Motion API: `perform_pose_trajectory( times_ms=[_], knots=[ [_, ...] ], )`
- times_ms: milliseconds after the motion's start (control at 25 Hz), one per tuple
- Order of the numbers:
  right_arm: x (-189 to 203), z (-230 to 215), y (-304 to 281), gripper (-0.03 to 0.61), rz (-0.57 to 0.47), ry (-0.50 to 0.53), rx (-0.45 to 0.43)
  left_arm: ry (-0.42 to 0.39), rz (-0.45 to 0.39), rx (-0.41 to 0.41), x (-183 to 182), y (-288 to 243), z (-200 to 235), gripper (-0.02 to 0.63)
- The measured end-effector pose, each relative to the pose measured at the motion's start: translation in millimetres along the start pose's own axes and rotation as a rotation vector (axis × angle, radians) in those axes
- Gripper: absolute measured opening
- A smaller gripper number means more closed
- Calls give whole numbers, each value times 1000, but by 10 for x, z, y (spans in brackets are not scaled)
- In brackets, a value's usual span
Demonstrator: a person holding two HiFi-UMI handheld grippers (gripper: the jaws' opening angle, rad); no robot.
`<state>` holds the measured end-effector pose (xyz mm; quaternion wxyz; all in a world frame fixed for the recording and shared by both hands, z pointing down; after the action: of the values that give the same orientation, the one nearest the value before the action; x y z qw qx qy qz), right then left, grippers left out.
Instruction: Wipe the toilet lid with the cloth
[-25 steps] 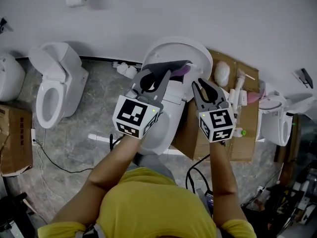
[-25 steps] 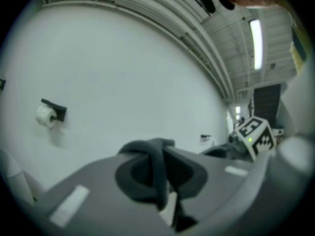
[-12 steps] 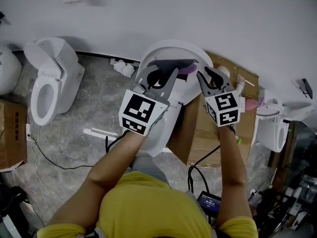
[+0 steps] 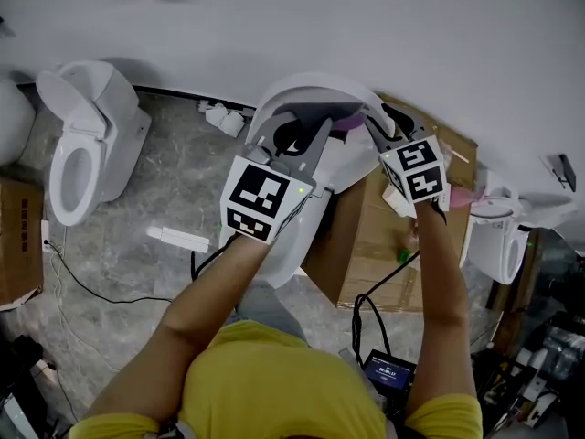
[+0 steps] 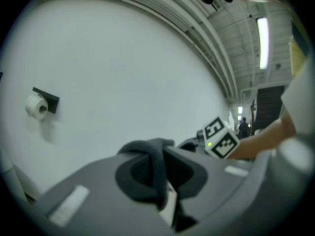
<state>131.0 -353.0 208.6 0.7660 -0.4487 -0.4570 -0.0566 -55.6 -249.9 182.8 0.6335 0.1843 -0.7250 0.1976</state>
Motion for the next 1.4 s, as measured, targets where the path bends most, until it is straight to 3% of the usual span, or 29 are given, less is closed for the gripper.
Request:
perform_pose_trajectory(
  times_ms=[520,880,1400],
  knots=[
    [-67,-314,-474,161,225,112,-92,2,14,-17,6,-20,7,18],
    [-93,-297,-474,160,264,192,-111,-2,5,-33,-31,112,-51,18],
    [87,322,-27,158,250,291,-29,-14,-15,-44,-116,707,-421,18]
  ],
)
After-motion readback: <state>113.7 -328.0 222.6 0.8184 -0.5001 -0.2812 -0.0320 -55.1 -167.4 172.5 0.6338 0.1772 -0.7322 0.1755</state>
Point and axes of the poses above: the fingertips, and each gripper's own axes: y backward along the fingers, z to its left, x out of its underside, the point moved 9 cm from there along y, backward along the fingers, and after that the axes turned 15 degrees about -y, right-handed, at the moved point
